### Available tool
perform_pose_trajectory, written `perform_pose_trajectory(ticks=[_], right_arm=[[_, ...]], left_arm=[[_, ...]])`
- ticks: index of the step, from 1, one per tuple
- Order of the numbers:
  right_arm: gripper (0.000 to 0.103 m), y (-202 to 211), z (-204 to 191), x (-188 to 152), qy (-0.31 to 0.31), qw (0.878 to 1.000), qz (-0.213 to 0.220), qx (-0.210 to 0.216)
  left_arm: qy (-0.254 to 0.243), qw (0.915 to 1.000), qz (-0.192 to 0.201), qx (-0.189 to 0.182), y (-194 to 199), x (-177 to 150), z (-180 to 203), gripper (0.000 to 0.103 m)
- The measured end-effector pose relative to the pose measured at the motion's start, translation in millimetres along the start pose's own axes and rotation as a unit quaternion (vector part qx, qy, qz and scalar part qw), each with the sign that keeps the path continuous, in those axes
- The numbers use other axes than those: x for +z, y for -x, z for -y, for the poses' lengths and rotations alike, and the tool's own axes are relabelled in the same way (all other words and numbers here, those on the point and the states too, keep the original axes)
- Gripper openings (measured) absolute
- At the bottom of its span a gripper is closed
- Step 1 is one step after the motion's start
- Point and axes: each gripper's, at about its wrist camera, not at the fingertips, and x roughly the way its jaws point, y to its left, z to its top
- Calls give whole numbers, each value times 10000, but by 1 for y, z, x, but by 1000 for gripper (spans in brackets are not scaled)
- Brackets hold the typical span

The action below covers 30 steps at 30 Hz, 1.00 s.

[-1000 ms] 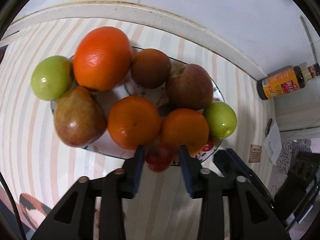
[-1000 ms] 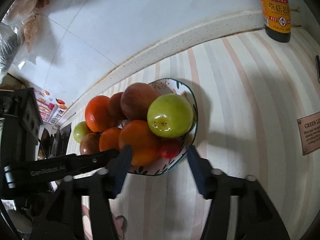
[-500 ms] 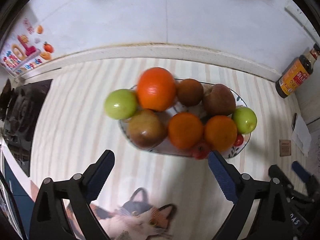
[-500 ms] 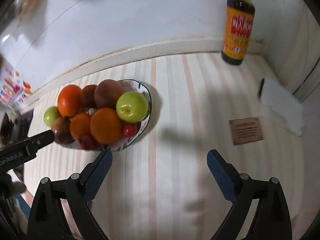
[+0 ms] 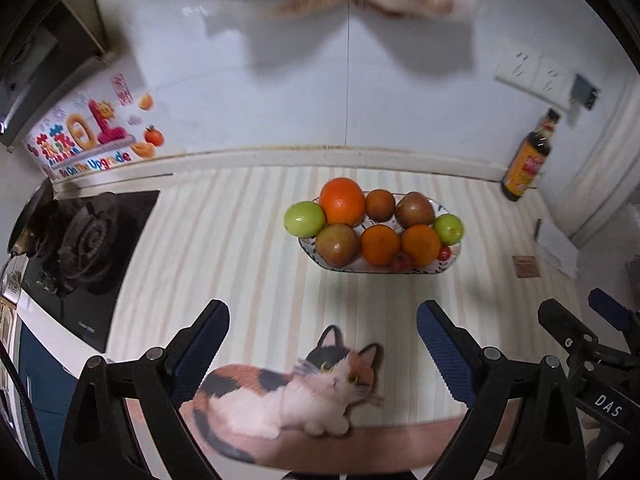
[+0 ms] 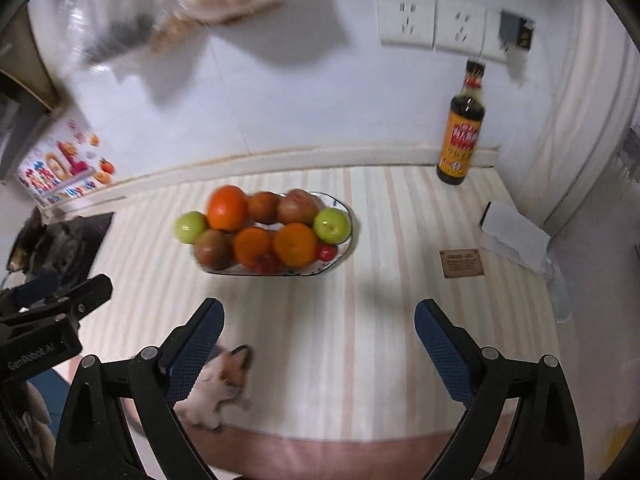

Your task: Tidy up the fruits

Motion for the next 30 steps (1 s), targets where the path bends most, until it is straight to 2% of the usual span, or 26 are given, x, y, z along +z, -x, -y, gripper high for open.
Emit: perform_pose_trajectory(ticks=[7,16,22,30], right_arm=[[98,108,-31,-38,-17,9987,504,-111],[99,206,-49,-77,157,9949,990,-150],[99,241,-51,-91,240,9932,1137,-47],[100,252,-51,-93,211,9929,1163,109]], left_arm=[[-206,9977,631,-95,87,-35,-18,96],[-48,9949,1004,-40,158,-75,-29,96],[-16,9924,1228,16,188,-87,-26,96],[55,9922,1244,30,199,-94,-25,96]])
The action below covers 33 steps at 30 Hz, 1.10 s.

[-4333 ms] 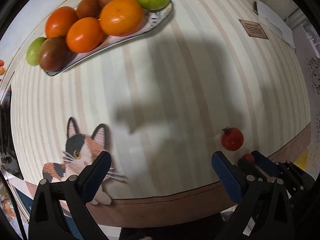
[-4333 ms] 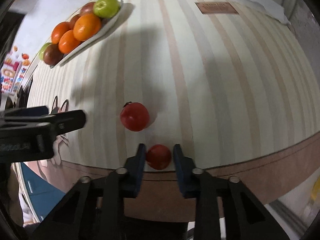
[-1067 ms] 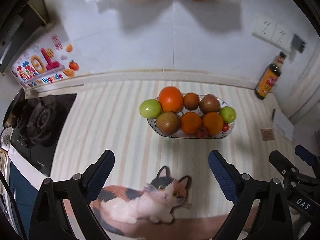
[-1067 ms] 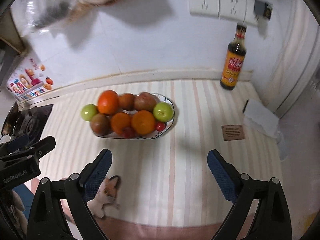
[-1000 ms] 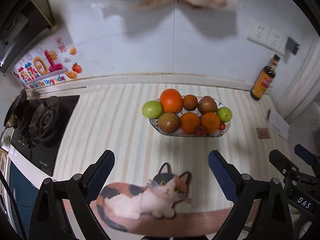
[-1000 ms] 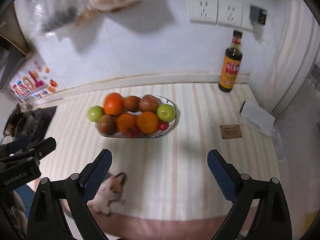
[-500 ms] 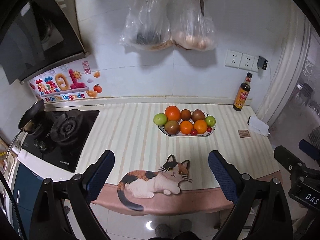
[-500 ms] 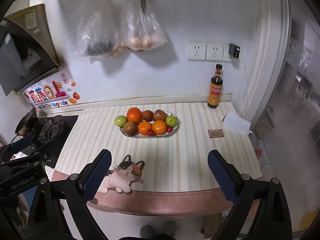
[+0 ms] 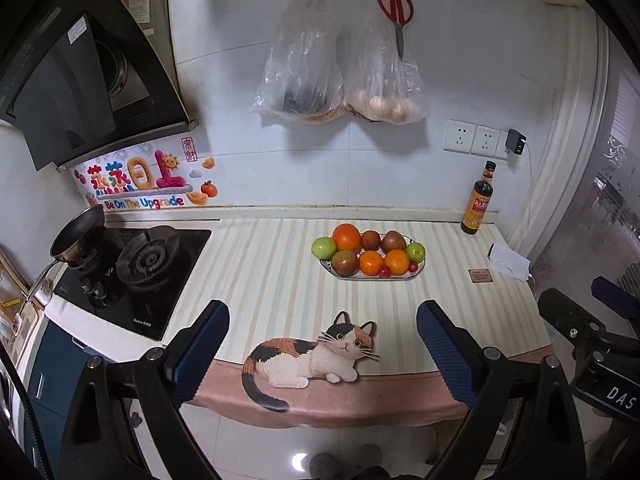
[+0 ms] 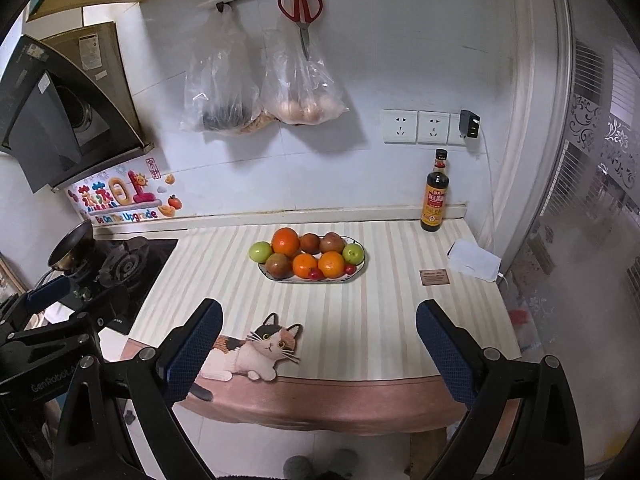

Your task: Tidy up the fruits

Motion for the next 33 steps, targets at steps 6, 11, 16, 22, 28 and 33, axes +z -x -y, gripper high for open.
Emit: perform_pose_trajectory(ticks=[6,11,16,22,28,33], right_arm=[[101,-15,7,0,-105,9998,-172,91],[101,-38,16,9,-120,9997,-191,51],[101,-74,25,24,-95,9995,-279,60],[101,-127,33,38,-49,9987,-516,6],[101,-175,38,47,-122,9969,-782,39],[101,-200,34,53,-77,9955,-941,49]], left_arm=[[80,9998,-164,-10,-13,2,1,101],[97,9997,-222,23,-34,9,4,103],[64,9993,-337,171,-65,19,10,103],[-38,9973,-690,257,-113,31,15,103],[-114,9955,-837,423,-150,41,18,103],[-71,9945,-936,462,-170,48,17,103]])
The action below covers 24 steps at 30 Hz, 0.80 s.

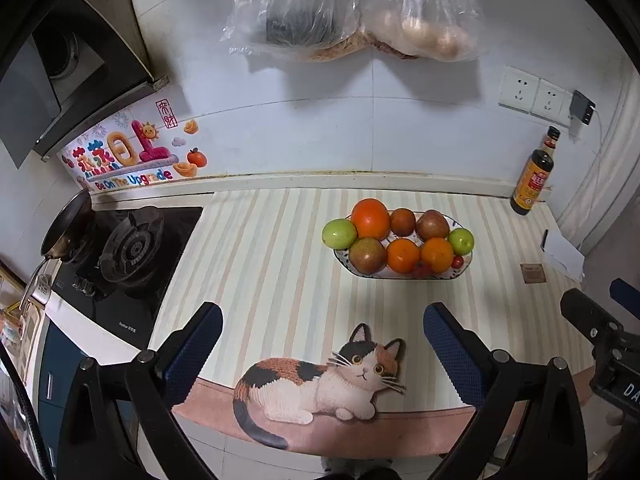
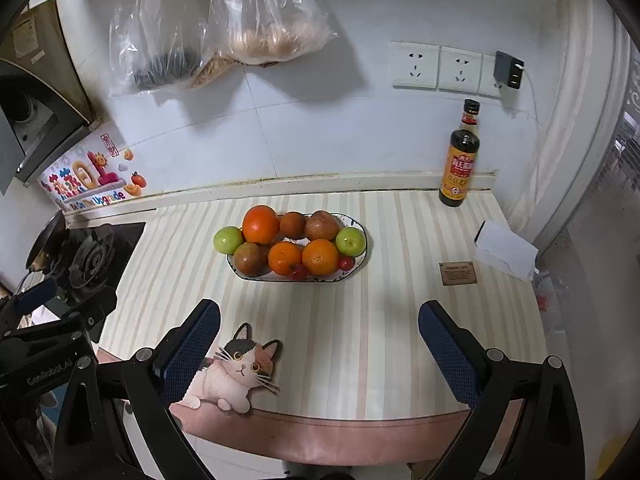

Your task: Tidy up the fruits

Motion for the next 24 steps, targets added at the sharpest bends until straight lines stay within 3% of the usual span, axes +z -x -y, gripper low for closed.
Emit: perform_pose_trajectory(ticks=[24], right_arm=[[101,-22,1,8,-9,9997,-250,-30]], left_arm=[[7,9999,-126,-92,-17,10,5,103]])
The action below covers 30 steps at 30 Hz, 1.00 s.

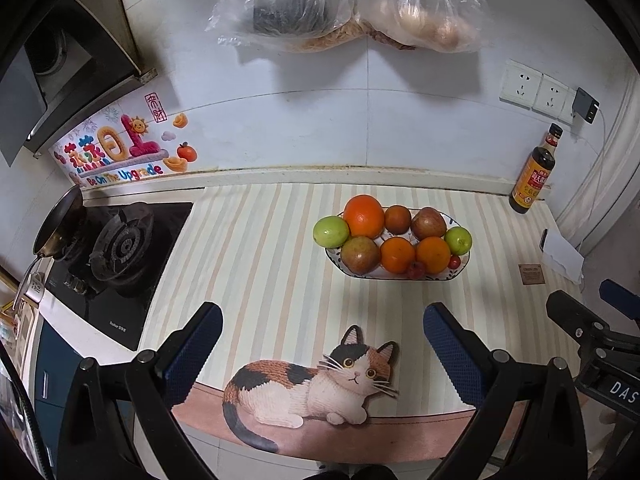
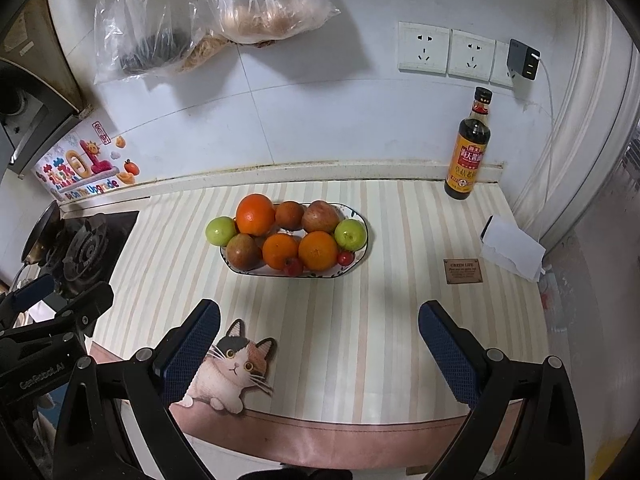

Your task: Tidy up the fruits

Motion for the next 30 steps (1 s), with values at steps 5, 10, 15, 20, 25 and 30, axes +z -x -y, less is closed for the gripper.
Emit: perform_pose_trajectory(ticks=[5,10,15,20,25,30], right_arm=[[101,0,0,0,10,10000,-3,-6],[101,-2,1,-4,8,10000,-27,-22],[101,-3,1,-6,-1,10000,-46,7],[101,1,-1,-8,-10,10000,-3,4],[101,8,-6,-6,-12,10000,35,9],[101,14,-9,-4,-20,10000,67,6]], left_arm=[[-10,10000,3,-15,1,-5,1,103],[11,10000,17,0,2,-6,-1,103],[-3,10000,40,21,4,-7,-4,103],[-12,10000,79,33,7,-7,-6,103],[-11,9999,118,41,10,-6,-7,103],[30,9997,225,42,18,-3,-12,103]])
